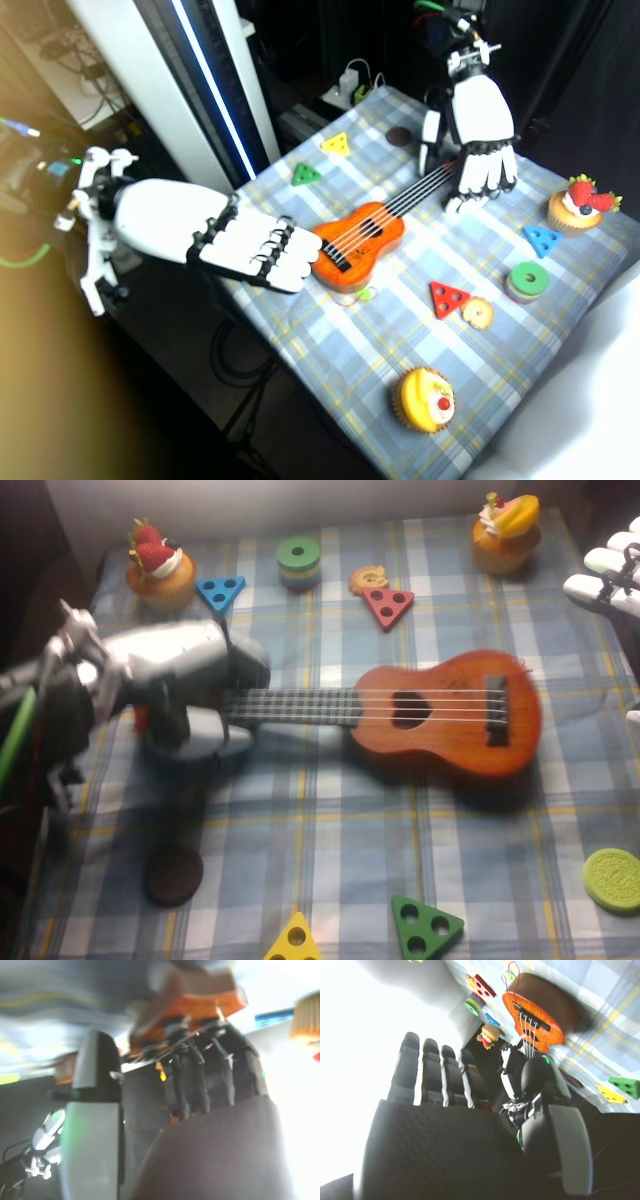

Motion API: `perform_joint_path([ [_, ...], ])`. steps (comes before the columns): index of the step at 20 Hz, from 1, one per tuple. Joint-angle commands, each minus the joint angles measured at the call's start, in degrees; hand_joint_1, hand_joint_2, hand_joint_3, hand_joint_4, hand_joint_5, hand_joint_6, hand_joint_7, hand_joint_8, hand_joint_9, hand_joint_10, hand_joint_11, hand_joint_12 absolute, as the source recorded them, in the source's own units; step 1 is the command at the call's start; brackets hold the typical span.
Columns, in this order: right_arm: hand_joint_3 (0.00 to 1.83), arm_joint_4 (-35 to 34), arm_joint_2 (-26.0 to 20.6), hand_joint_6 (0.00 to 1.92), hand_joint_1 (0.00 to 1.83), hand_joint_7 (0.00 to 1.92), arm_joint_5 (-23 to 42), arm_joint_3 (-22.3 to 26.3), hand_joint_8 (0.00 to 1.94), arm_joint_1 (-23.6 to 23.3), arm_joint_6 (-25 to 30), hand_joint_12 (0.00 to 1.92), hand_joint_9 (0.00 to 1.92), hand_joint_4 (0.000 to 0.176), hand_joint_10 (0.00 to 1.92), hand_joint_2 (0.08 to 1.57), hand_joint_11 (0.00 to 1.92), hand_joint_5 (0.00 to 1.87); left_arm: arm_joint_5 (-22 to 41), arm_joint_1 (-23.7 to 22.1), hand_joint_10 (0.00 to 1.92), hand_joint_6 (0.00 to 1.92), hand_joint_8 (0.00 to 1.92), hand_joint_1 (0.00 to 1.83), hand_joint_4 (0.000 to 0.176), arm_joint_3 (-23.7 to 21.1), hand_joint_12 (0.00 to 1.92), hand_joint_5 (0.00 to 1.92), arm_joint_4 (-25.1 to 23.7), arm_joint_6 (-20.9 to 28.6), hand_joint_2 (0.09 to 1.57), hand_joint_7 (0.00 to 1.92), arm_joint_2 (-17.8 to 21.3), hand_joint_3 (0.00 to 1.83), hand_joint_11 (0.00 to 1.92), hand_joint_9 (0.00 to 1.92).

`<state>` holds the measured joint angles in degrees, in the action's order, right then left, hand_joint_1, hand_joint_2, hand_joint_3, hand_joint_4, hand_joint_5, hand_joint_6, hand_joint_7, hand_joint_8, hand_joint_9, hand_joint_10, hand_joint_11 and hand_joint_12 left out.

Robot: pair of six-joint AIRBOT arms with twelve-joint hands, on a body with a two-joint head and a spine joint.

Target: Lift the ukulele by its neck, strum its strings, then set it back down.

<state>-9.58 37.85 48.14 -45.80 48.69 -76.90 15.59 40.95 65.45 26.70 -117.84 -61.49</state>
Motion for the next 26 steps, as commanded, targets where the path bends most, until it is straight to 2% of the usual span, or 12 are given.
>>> perform_joint_path([
  [1, 0.0, -0.18, -0.33, 0.0, 0.26, 0.0, 7.27, -0.18, 0.0, -0.92, -0.22, 0.0, 0.0, 0.0, 0.0, 1.36, 0.0, 0.0, 0.52, 0.07, 1.92, 1.41, 1.88, 1.09, 0.0, 0.16, 1.92, 0.72, 1.01, 0.76, 1.25, 0.59, -0.47, 0.0, 0.56, 0.63],
  [2, 0.0, -0.21, -0.33, 0.0, 0.27, 0.0, 7.28, -0.18, 0.0, -0.92, -0.22, 0.0, 0.0, 0.0, 0.0, 1.36, 0.0, 0.0, 0.52, 0.34, 1.84, 1.39, 1.71, 1.13, 0.0, 0.34, 1.92, 0.67, 1.19, 0.76, 1.28, 0.66, -0.76, 0.01, 0.46, 0.58],
  [3, 0.01, -0.24, -0.33, 0.0, 0.27, 0.0, 7.32, -0.18, 0.0, -0.92, -0.22, 0.0, 0.0, 0.0, 0.0, 1.36, 0.0, 0.0, 0.52, 0.39, 1.9, 1.61, 1.84, 1.24, 0.0, 0.38, 1.92, 0.66, 1.2, 0.73, 1.14, 0.69, -0.86, 0.0, 0.68, 0.73],
  [5, 0.0, -0.3, -0.37, 0.0, 0.27, 0.0, 7.5, -0.18, 0.0, -0.92, -0.22, 0.0, 0.0, 0.0, 0.0, 1.36, 0.0, 0.0, 0.74, 0.42, 1.92, 1.88, 1.92, 1.25, 0.0, 0.3, 1.92, 0.63, 1.31, 0.73, 1.12, 0.74, -0.89, 0.0, 0.98, 0.88],
  [10, 0.0, -0.33, -1.3, 0.0, 0.4, 0.0, 9.6, 0.2, 0.0, -0.92, 0.61, 0.0, 0.0, 0.0, 0.0, 1.36, 0.0, 0.0, 6.37, 0.02, 1.92, 1.92, 1.92, 1.34, 0.0, -3.04, 1.92, 0.87, 0.72, 1.81, 1.11, 1.11, 2.42, 0.0, 1.45, 1.31],
  [13, 0.01, 0.04, -2.48, 0.0, 0.4, 0.0, 12.03, 0.93, 0.0, -0.43, 1.59, 0.0, 0.0, 0.021, 0.0, 1.39, 0.0, 0.0, 10.23, -0.78, 1.92, 1.92, 1.92, 1.34, 0.0, -4.65, 1.92, 0.9, -2.83, 5.96, 1.12, 1.1, 4.27, 0.0, 1.44, 1.3],
  [15, 0.01, 1.16, -2.78, 0.0, 0.46, 0.0, 13.21, 0.97, 0.0, -0.29, 3.2, 0.0, 0.0, 0.0, 0.0, 1.41, 0.0, 0.0, 12.17, -1.28, 1.92, 1.92, 1.92, 1.32, 0.0, -5.62, 1.92, 0.89, -4.07, 7.12, 1.14, 1.11, 5.2, 0.01, 1.46, 1.32],
  [21, 0.0, 3.05, -1.83, 0.03, 0.56, 0.0, 12.98, 0.32, 0.0, -1.45, 4.37, 0.0, 0.0, 0.02, 0.0, 1.38, 0.0, 0.12, 14.81, -2.97, 1.92, 1.92, 1.92, 1.38, 0.0, -6.49, 1.92, 0.91, -6.35, 8.73, 1.13, 1.15, 5.86, 0.0, 1.46, 1.33],
  [23, 0.0, 4.7, -0.88, 0.04, 0.76, 0.0, 11.21, -0.83, 0.0, -2.92, 6.64, 0.0, 0.0, 0.034, 0.0, 1.38, 0.0, 0.18, 15.96, -3.2, 1.92, 1.92, 1.92, 1.32, 0.0, -6.78, 1.92, 0.92, -7.1, 9.36, 1.14, 1.13, 6.07, 0.01, 1.43, 1.3],
  [24, 0.0, 5.33, -0.61, 0.04, 0.97, 0.0, 10.37, -1.1, 0.0, -3.82, 6.98, 0.0, 0.0, 0.01, 0.0, 1.39, 0.0, 0.23, 16.07, -3.41, 1.92, 1.92, 1.92, 1.35, 0.0, -6.8, 1.92, 0.93, -7.28, 9.36, 1.13, 1.14, 6.05, 0.0, 1.45, 1.32],
  [25, 0.0, 6.01, -0.24, 0.04, 1.06, 0.0, 9.2, -1.36, 0.0, -5.04, 7.06, 0.0, 0.0, 0.013, 0.0, 1.39, 0.0, 0.26, 16.1, -3.62, 1.92, 1.92, 1.92, 1.37, 0.0, -6.77, 1.92, 0.93, -7.45, 9.36, 1.12, 1.14, 5.99, 0.0, 1.45, 1.33],
  [26, 0.0, 7.32, 0.35, 0.04, 1.39, 0.0, 7.47, -1.91, 0.0, -6.78, 7.65, 0.0, 0.0, 0.0, 0.0, 1.38, 0.0, 0.33, 16.11, -3.72, 1.92, 1.92, 1.92, 1.38, 0.0, -6.71, 1.92, 0.92, -7.61, 9.36, 1.11, 1.13, 5.91, 0.0, 1.43, 1.3],
])
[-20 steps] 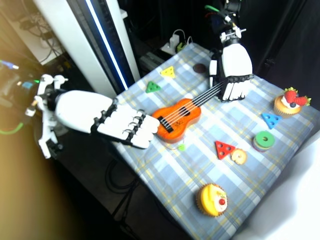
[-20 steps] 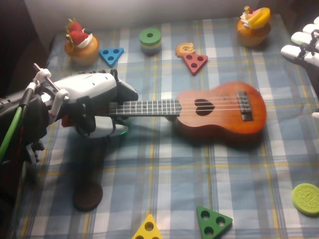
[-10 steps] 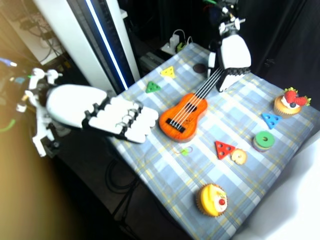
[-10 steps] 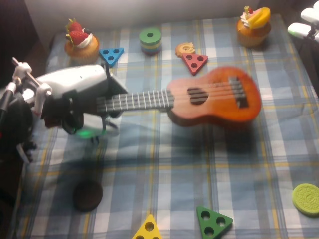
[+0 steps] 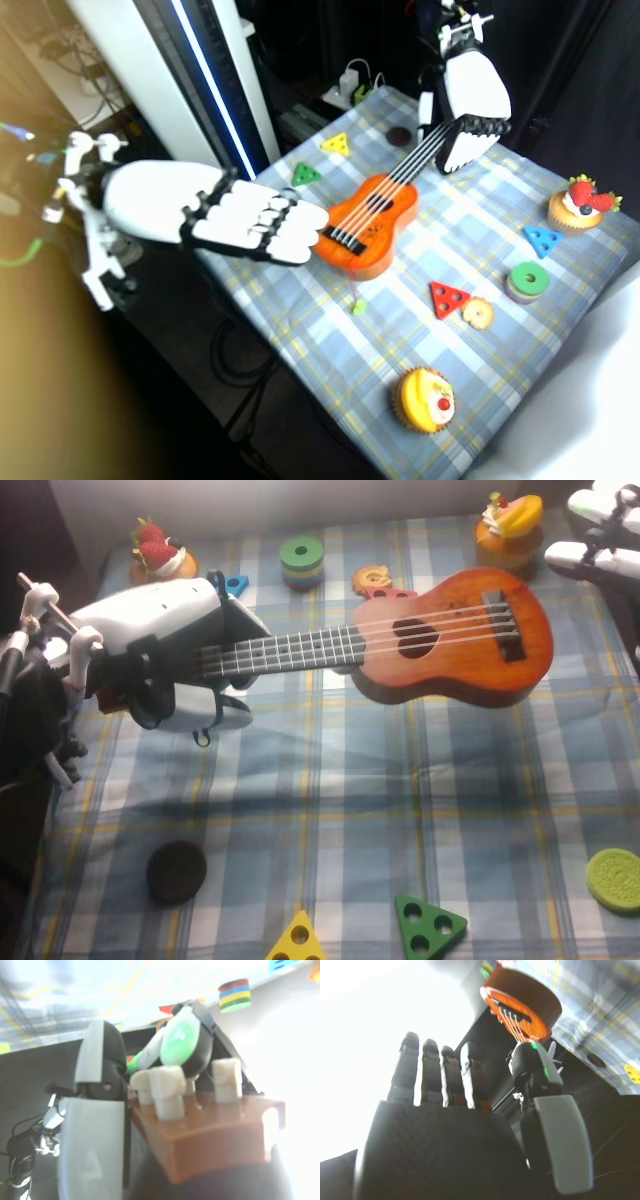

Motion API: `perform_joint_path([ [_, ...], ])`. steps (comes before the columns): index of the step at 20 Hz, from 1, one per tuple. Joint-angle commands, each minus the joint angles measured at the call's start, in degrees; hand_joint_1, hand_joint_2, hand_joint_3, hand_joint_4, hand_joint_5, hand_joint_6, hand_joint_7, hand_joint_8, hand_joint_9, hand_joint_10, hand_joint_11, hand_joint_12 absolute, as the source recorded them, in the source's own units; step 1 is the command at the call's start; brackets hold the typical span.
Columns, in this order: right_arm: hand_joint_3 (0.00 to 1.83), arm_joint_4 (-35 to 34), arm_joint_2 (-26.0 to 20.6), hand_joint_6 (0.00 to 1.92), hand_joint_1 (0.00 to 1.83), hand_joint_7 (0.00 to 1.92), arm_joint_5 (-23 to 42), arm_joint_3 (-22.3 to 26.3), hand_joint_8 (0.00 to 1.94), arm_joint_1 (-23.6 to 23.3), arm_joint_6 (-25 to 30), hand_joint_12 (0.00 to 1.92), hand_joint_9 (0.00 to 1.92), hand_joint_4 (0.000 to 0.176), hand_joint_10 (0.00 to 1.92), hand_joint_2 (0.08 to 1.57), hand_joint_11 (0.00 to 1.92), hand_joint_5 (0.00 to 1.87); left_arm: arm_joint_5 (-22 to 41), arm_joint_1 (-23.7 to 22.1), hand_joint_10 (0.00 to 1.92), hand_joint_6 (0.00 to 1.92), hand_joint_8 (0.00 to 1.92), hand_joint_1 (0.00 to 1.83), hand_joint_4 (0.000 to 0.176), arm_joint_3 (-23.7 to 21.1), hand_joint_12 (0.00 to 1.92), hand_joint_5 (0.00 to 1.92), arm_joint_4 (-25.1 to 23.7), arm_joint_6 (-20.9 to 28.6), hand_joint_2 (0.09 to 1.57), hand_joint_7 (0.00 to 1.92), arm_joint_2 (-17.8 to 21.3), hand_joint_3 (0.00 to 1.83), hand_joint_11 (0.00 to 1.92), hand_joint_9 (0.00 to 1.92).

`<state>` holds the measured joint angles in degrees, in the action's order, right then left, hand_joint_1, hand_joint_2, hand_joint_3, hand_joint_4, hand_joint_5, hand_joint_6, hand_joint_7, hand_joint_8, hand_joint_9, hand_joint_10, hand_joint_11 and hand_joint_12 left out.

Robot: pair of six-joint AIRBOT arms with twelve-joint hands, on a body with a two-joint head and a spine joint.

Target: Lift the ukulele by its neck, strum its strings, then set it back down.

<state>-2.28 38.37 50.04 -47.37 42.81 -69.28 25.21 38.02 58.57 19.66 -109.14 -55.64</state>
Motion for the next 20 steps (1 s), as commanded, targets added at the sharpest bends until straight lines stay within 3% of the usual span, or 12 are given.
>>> perform_joint_path([
  [1, 0.0, 0.85, 0.2, 0.04, 1.39, 0.0, 4.49, -0.74, 0.0, -1.89, 0.66, 0.0, 0.0, 0.0, 0.0, 1.38, 0.0, 0.33, 6.5, -0.82, 1.92, 1.92, 1.92, 1.38, 0.0, 0.22, 1.92, 0.92, -0.67, 0.66, 1.11, 1.13, -0.03, 0.0, 1.43, 1.3],
  [2, 0.0, 2.11, 0.7, 0.03, 1.49, 0.0, 2.77, -1.4, 0.0, -3.24, 1.69, 0.01, 0.0, 0.0, 0.0, 1.37, 0.01, 0.34, 6.56, -0.85, 1.92, 1.92, 1.92, 1.37, 0.0, 0.31, 1.92, 0.92, -0.73, 0.66, 1.12, 1.12, -0.13, 0.0, 1.42, 1.29],
  [4, 0.0, 4.56, 1.46, 0.01, 1.47, 0.0, -0.56, -2.29, 0.0, -5.77, 3.23, 0.01, 0.0, 0.061, 0.0, 1.38, 0.01, 0.31, 6.59, -0.97, 1.92, 1.92, 1.92, 1.4, 0.0, 0.37, 1.92, 0.91, -0.83, 0.66, 1.12, 1.11, -0.28, 0.0, 1.41, 1.29],
  [5, 0.0, 6.01, 1.9, 0.0, 1.45, 0.0, -2.58, -2.59, 0.0, -7.21, 3.36, 0.02, 0.0, 0.014, 0.0, 1.38, 0.01, 0.25, 6.6, -1.05, 1.92, 1.92, 1.92, 1.41, 0.0, 0.37, 1.92, 0.92, -0.95, 0.66, 1.11, 1.11, -0.34, 0.0, 1.39, 1.28],
  [6, 0.0, 7.21, 2.29, 0.0, 1.46, 0.0, -3.86, -2.72, 0.0, -8.44, 3.36, 0.26, 0.0, 0.002, 0.0, 1.39, 0.0, 0.12, 6.6, -1.1, 1.92, 1.92, 1.92, 1.39, 0.0, 0.38, 1.92, 0.91, -1.04, 0.66, 1.12, 1.11, -0.38, 0.0, 1.38, 1.27],
  [8, 0.0, 8.89, 2.75, 0.01, 1.49, 0.0, -5.55, -2.88, 0.0, -10.22, 3.36, 0.93, 0.0, 0.0, 0.0, 1.46, 0.0, 0.1, 6.5, -1.2, 1.92, 1.92, 1.92, 1.39, 0.0, 0.45, 1.92, 0.91, -1.09, 0.66, 1.12, 1.09, -0.43, 0.0, 1.36, 1.25],
  [12, 0.0, 11.3, 3.1, 0.01, 1.4, 0.0, -7.97, -2.98, 0.0, -12.49, 3.36, 1.25, 0.0, 0.024, 0.0, 1.51, 0.0, 0.09, 6.21, -1.29, 1.92, 1.92, 1.92, 1.34, 0.0, 0.64, 1.92, 0.88, -1.11, 0.66, 1.13, 1.07, -0.71, 0.0, 1.34, 1.23],
  [15, 0.0, 13.57, 3.81, 0.05, 1.1, 0.0, -10.22, -3.03, 0.0, -14.42, 3.36, 1.24, 0.0, 0.035, 0.0, 1.54, 0.0, 0.26, 6.17, -1.37, 1.92, 1.92, 1.92, 1.36, 0.0, 0.64, 1.92, 0.86, -1.26, 0.66, 1.14, 1.07, -0.82, 0.0, 1.34, 1.22],
  [16, 0.0, 14.16, 4.05, 0.04, 1.25, 0.0, -11.02, -3.08, 0.0, -14.87, 3.36, 0.66, 0.0, 0.061, 0.0, 1.52, 0.0, 0.35, 6.19, -1.38, 1.92, 1.92, 1.92, 1.37, 0.0, 0.63, 1.92, 0.86, -1.26, 0.66, 1.14, 1.06, -0.82, 0.0, 1.32, 1.21],
  [17, 0.0, 15.13, 4.44, 0.02, 1.17, 0.0, -12.36, -3.22, 0.0, -15.45, 3.36, 0.61, 0.0, 0.047, 0.0, 1.54, 0.0, 0.32, 6.19, -1.39, 1.92, 1.92, 1.92, 1.37, 0.0, 0.63, 1.92, 0.86, -1.32, 0.66, 1.14, 1.07, -0.82, 0.0, 1.33, 1.22],
  [18, 0.0, 15.74, 4.69, 0.01, 0.96, 0.0, -13.54, -3.35, 0.0, -15.92, 3.36, 0.12, 0.0, 0.026, 0.0, 1.53, 0.0, 0.28, 6.19, -1.42, 1.92, 1.92, 1.92, 1.39, 0.0, 0.63, 1.92, 0.88, -1.37, 0.66, 1.13, 1.08, -0.82, 0.0, 1.37, 1.25],
  [20, 0.0, 16.81, 5.09, 0.02, 0.84, 0.0, -15.86, -3.62, 0.0, -16.71, 3.36, 0.0, 0.0, 0.012, 0.0, 1.5, 0.0, 0.33, 6.23, -1.5, 1.92, 1.92, 1.92, 1.39, 0.0, 0.6, 1.92, 0.9, -1.51, 0.66, 1.12, 1.09, -0.84, 0.0, 1.38, 1.26],
])
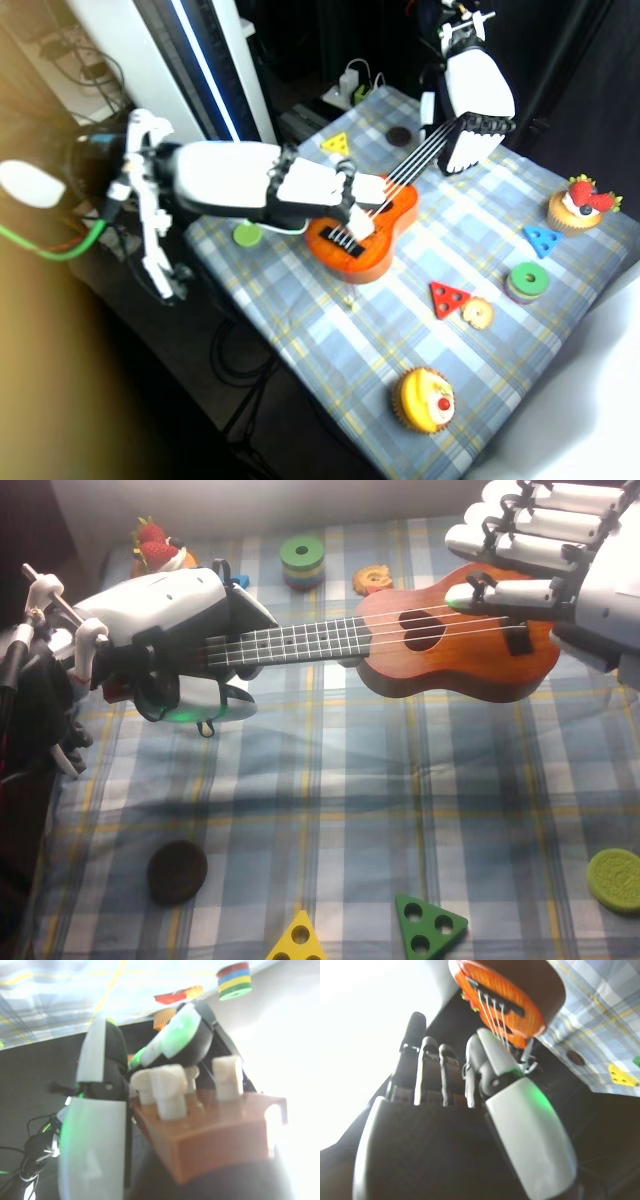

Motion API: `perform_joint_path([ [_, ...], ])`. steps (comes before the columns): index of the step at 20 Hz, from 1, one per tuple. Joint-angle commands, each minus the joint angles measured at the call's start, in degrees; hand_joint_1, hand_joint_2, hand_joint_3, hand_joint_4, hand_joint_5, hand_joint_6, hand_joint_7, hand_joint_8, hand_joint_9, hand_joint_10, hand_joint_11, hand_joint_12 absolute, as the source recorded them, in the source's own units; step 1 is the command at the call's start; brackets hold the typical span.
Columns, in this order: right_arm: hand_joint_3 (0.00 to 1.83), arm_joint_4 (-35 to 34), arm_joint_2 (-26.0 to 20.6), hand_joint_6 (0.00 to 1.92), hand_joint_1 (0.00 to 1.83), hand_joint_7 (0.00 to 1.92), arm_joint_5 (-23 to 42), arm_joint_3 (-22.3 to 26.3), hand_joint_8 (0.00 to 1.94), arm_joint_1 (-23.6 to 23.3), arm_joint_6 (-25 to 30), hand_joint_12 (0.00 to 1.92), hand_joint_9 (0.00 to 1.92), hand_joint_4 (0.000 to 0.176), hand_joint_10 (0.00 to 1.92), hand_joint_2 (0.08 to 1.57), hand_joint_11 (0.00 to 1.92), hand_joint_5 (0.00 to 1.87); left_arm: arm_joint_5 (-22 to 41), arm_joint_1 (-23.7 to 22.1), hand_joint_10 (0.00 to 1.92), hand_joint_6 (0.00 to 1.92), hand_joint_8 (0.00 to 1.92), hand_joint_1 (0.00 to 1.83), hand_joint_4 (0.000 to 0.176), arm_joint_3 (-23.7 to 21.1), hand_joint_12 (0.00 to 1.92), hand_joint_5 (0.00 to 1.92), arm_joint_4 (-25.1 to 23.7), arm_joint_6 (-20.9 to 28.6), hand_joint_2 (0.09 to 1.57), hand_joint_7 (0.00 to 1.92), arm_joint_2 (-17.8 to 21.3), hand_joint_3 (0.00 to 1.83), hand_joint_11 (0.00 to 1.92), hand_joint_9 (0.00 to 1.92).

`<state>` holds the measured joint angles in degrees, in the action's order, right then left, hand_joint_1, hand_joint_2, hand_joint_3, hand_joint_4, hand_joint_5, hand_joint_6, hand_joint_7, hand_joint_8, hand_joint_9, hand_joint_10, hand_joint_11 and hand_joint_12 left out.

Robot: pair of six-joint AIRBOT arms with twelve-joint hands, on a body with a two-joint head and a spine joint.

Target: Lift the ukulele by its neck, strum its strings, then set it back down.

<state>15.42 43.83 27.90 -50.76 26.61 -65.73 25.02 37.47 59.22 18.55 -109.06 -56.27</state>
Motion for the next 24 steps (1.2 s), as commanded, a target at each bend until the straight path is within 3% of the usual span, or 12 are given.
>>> perform_joint_path([
  [1, 0.09, 0.0, -0.12, 0.01, 0.65, 0.0, 4.72, -0.32, 0.0, -1.03, -0.18, 0.01, 0.0, 0.0, 0.0, 1.56, 0.01, 0.18, 6.46, -0.96, 1.92, 1.92, 1.92, 1.37, 0.0, -0.1, 1.92, 0.89, -0.51, 0.58, 1.13, 1.09, -0.21, 0.0, 1.39, 1.26],
  [4, 0.1, 1.63, 0.26, 0.0, 0.07, 0.01, 2.35, -0.28, 0.0, -1.76, -0.18, 0.03, 0.01, 0.025, 0.0, 1.5, 0.0, 0.16, 6.59, -0.96, 1.92, 1.92, 1.92, 1.38, 0.0, -0.13, 1.92, 0.89, -0.53, 0.6, 1.13, 1.1, -0.19, 0.0, 1.4, 1.27],
  [7, 0.19, 2.91, 0.78, 0.01, 0.0, 0.0, 0.28, -0.27, 0.0, -2.32, -0.18, 0.0, 0.0, 0.003, 0.0, 1.57, 0.0, 0.21, 6.8, -0.96, 1.92, 1.92, 1.92, 1.36, 0.0, -0.24, 1.92, 0.88, -0.62, 0.63, 1.15, 1.09, -0.19, 0.01, 1.4, 1.27],
  [9, 0.44, 3.34, 1.02, 0.03, 0.24, 0.0, -0.28, -0.29, 0.0, -2.45, -0.18, 0.0, 0.0, 0.04, 0.0, 1.57, 0.0, 0.27, 6.93, -0.95, 1.92, 1.92, 1.92, 1.35, 0.0, -0.28, 1.92, 0.86, -0.63, 0.66, 1.15, 1.07, -0.18, 0.0, 1.37, 1.24],
  [11, 0.4, 3.77, 1.05, 0.0, 0.15, 0.0, -0.39, -0.05, 0.0, -2.45, -0.08, 0.0, 0.0, 0.0, 0.0, 1.57, 0.0, 0.22, 7.04, -0.91, 1.92, 1.92, 1.92, 1.35, 0.0, -0.32, 1.92, 0.85, -0.68, 0.67, 1.13, 1.07, -0.17, 0.0, 1.37, 1.24],
  [13, 0.38, 5.13, 0.85, 0.07, 0.44, 0.0, -0.15, 0.37, 0.0, -2.45, 0.97, 0.0, 0.0, 0.0, 0.0, 1.57, 0.0, 0.37, 7.14, -0.67, 1.92, 1.92, 1.92, 1.37, 0.0, -0.32, 1.92, 0.89, -0.68, 0.74, 1.12, 1.09, -0.09, 0.0, 1.38, 1.26],
  [15, 0.64, 9.66, -0.19, 0.22, 0.98, 0.0, 1.78, 0.53, 0.0, -2.46, 7.21, 0.0, 0.0, 0.076, 0.0, 1.3, 0.0, 0.64, 7.14, -0.61, 1.92, 1.92, 1.92, 1.37, 0.0, -0.29, 1.92, 0.91, -0.65, 0.76, 1.13, 1.12, -0.09, 0.0, 1.39, 1.27],
  [16, 0.95, 11.17, -0.74, 0.24, 1.11, 0.06, 2.93, 0.41, 0.0, -2.47, 10.84, 0.0, 0.0, 0.032, 0.0, 1.1, 0.0, 0.81, 7.12, -0.62, 1.92, 1.92, 1.92, 1.37, 0.0, -0.25, 1.92, 0.9, -0.63, 0.77, 1.14, 1.12, -0.1, 0.0, 1.38, 1.27],
  [19, 1.09, 12.4, -2.99, 0.48, 1.15, 0.24, 7.47, 0.42, 0.0, -2.46, 16.52, 0.0, 0.0, 0.0, 0.0, 1.01, 0.0, 0.9, 6.97, -0.45, 1.92, 1.92, 1.92, 1.36, 0.0, -0.02, 1.92, 0.85, -0.19, 0.79, 1.13, 1.07, -0.15, 0.0, 1.34, 1.23],
  [20, 1.03, 12.4, -3.51, 0.49, 1.15, 0.27, 8.88, 0.42, 0.0, -2.46, 17.61, 0.0, 0.01, 0.0, 0.0, 1.01, 0.0, 0.87, 6.91, -0.37, 1.92, 1.92, 1.92, 1.37, 0.0, 0.07, 1.92, 0.85, 0.06, 0.79, 1.13, 1.06, -0.19, 0.0, 1.34, 1.22],
  [22, 0.3, 12.12, -4.72, 0.23, 0.86, 0.24, 12.06, 0.62, 0.0, -2.46, 18.59, 0.05, 0.08, 0.0, 0.01, 1.35, 0.03, 0.63, 6.5, -0.24, 1.92, 1.92, 1.92, 1.35, 0.0, 0.37, 1.92, 0.85, 0.55, 0.79, 1.12, 1.07, -0.37, 0.0, 1.38, 1.23],
  [24, 0.05, 11.08, -4.72, 0.01, 0.88, 0.23, 13.15, 0.64, 0.01, -2.46, 18.56, 0.51, 0.11, 0.015, 0.02, 1.47, 0.0, 0.5, 5.96, -0.23, 1.92, 1.92, 1.92, 1.3, 0.0, 0.66, 1.92, 0.86, 0.68, 0.79, 1.13, 1.09, -0.65, 0.0, 1.45, 1.29],
])
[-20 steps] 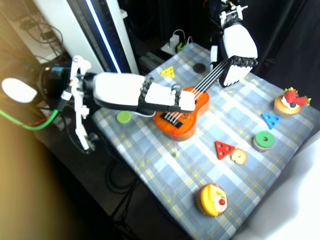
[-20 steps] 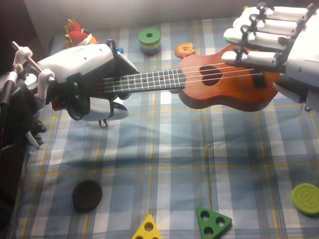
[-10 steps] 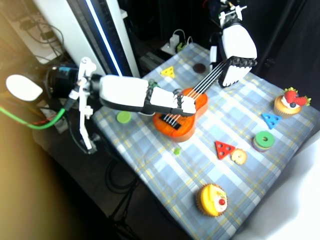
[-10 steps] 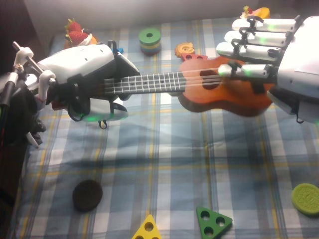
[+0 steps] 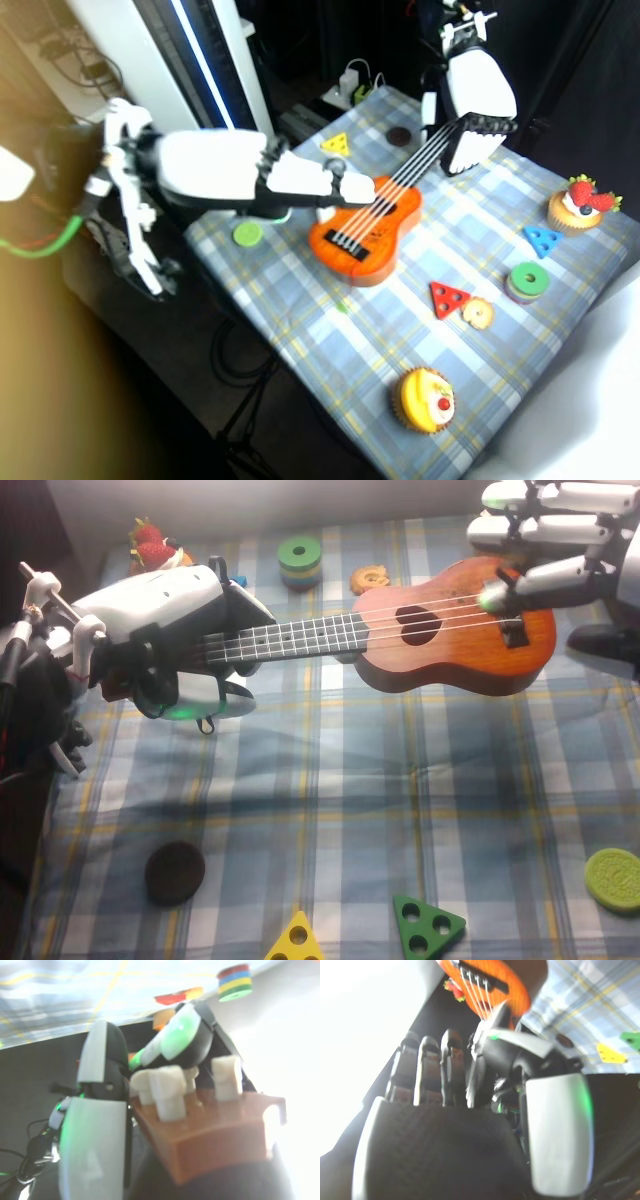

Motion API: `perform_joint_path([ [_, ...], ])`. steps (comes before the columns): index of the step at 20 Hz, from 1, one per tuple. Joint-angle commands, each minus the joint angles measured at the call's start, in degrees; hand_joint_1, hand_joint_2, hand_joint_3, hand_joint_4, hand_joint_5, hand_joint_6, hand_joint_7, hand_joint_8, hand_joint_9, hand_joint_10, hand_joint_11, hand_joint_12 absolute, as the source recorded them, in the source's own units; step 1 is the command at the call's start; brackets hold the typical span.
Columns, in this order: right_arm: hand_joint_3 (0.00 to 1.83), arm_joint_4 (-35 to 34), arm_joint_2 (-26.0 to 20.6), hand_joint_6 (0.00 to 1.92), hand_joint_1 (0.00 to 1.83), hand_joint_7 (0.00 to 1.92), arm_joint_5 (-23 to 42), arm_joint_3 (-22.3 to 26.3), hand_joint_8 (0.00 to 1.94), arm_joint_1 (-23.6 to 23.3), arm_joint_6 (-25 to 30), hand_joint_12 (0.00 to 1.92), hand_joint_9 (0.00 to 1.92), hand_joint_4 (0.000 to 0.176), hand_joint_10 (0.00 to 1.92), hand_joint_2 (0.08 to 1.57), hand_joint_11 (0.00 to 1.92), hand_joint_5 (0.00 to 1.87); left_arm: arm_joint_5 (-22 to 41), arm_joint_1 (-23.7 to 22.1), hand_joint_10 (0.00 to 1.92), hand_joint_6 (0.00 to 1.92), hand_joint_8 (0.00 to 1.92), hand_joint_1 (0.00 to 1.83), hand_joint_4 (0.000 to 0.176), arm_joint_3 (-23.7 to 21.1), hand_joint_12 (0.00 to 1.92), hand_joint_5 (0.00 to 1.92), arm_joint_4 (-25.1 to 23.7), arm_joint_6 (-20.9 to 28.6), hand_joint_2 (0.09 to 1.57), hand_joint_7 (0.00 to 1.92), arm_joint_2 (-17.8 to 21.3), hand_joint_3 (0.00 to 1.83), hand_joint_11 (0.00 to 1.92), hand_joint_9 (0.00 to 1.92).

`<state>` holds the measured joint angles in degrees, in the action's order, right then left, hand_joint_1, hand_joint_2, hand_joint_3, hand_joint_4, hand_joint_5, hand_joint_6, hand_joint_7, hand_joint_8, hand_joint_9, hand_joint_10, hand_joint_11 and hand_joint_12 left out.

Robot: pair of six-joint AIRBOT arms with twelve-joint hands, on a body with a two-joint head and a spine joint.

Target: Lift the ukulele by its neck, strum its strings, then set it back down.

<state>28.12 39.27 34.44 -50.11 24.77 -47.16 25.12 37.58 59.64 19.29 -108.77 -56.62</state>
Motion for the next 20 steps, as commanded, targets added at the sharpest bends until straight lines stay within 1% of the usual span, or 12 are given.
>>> perform_joint_path([
  [1, 0.01, -1.78, -0.16, 0.01, 0.87, 0.14, 6.65, -0.02, 0.0, -0.62, -0.16, 0.1, 0.02, 0.013, 0.0, 1.41, 0.0, 0.47, 5.53, -0.34, 1.92, 1.92, 1.92, 1.31, 0.0, 0.39, 1.92, 0.85, 0.01, 0.52, 1.13, 1.08, -0.39, 0.0, 1.45, 1.3],
  [4, 0.02, -3.26, -1.73, 0.0, 0.91, 0.13, 6.63, 0.4, 0.0, -2.61, -2.22, 0.0, 0.0, 0.036, 0.0, 1.44, 0.0, 0.45, 4.15, -0.17, 1.92, 1.92, 1.92, 1.33, 0.0, 1.21, 1.92, 0.9, 0.27, 0.52, 1.12, 1.13, -1.16, 0.0, 1.5, 1.34],
  [5, 0.03, -4.82, -2.42, 0.0, 0.96, 0.13, 6.78, 0.91, 0.0, -2.83, -4.13, 0.0, 0.0, 0.008, 0.0, 1.46, 0.0, 0.41, 3.21, -0.14, 1.92, 1.92, 1.92, 1.34, 0.0, 1.72, 1.92, 0.87, 0.29, 0.53, 1.14, 1.09, -1.66, 0.0, 1.48, 1.31],
  [6, 0.02, -5.61, -2.84, 0.0, 1.02, 0.1, 7.08, 1.11, 0.0, -2.83, -4.93, 0.0, 0.0, 0.0, 0.0, 1.46, 0.0, 0.38, 2.51, -0.13, 1.92, 1.92, 1.92, 1.32, 0.0, 2.0, 1.92, 0.84, 0.29, 0.54, 1.14, 1.05, -1.92, 0.0, 1.43, 1.25],
  [10, 0.0, -7.21, -3.58, 0.0, 1.2, 0.08, 7.7, 1.26, 0.0, -2.82, -5.74, 0.0, 0.0, 0.0, 0.0, 1.44, 0.0, 0.3, -0.73, 0.06, 1.92, 1.92, 1.92, 1.32, 0.0, 3.29, 1.92, 0.76, 0.28, 0.36, 1.17, 0.93, -2.92, 0.0, 1.28, 1.12],
  [14, 0.0, -7.38, -3.57, 0.01, 1.15, 0.07, 7.84, 1.26, 0.0, -2.81, -5.78, 0.0, 0.0, 0.01, 0.0, 1.44, 0.0, 0.29, -3.99, 0.05, 1.92, 1.92, 1.92, 1.31, 0.0, 4.32, 1.92, 0.69, 0.35, -1.61, 1.1, 0.83, -4.09, 0.0, 1.14, 1.01],
  [15, 0.0, -7.38, -3.57, 0.01, 1.17, 0.09, 7.96, 1.27, 0.01, -2.81, -5.78, 0.0, 0.0, 0.0, 0.0, 1.44, 0.0, 0.31, -4.31, 0.05, 1.92, 1.5, 1.92, 1.15, 0.0, 4.52, 1.92, 0.74, 0.62, -1.96, 1.17, 0.7, -4.28, 0.06, 0.94, 0.84],
  [16, 0.0, -7.38, -3.56, 0.01, 1.17, 0.09, 8.07, 1.27, 0.01, -2.81, -5.78, 0.0, 0.0, 0.0, 0.0, 1.44, 0.0, 0.31, -4.51, 0.04, 1.92, 1.5, 1.92, 1.15, 0.0, 4.63, 1.92, 0.74, 0.7, -2.11, 1.17, 0.7, -4.35, 0.06, 0.94, 0.84],
  [17, 0.01, -7.39, -3.56, 0.02, 1.1, 0.09, 8.16, 1.27, 0.0, -2.8, -5.78, 0.0, 0.0, 0.008, 0.0, 1.45, 0.0, 0.33, -4.8, -0.09, 1.72, 1.4, 1.56, 1.14, 0.0, 4.66, 1.92, 0.63, 0.7, -2.46, 1.26, 0.74, -4.37, 0.02, 0.54, 0.57],
  [18, 0.01, -7.47, -3.57, 0.02, 1.08, 0.09, 8.16, 1.26, 0.0, -2.78, -5.78, 0.0, 0.0, 0.004, 0.0, 1.45, 0.0, 0.33, -4.81, -0.2, 1.24, 0.94, 1.01, 0.95, 0.0, 4.54, 1.73, 0.33, 0.78, -2.84, 1.25, 0.45, -4.3, 0.01, 0.26, 0.37],
  [19, 0.0, -7.53, -3.57, 0.01, 1.09, 0.1, 8.16, 1.26, 0.0, -2.76, -5.78, 0.0, 0.0, 0.0, 0.0, 1.46, 0.0, 0.31, -4.72, -0.28, 0.86, 0.45, 0.47, 0.83, 0.0, 4.37, 1.58, 0.22, 0.78, -2.96, 1.24, 0.32, -4.16, 0.0, 0.07, 0.21],
  [20, 0.0, -7.61, -3.52, 0.0, 1.1, 0.09, 8.17, 1.26, 0.0, -2.7, -5.78, 0.0, 0.0, 0.0, 0.0, 1.46, 0.0, 0.3, -3.82, -0.33, 0.66, 0.18, 0.19, 0.77, 0.008, 3.55, 1.52, 0.22, 0.78, -3.56, 1.22, 0.3, -3.64, 0.0, 0.01, 0.16],
])
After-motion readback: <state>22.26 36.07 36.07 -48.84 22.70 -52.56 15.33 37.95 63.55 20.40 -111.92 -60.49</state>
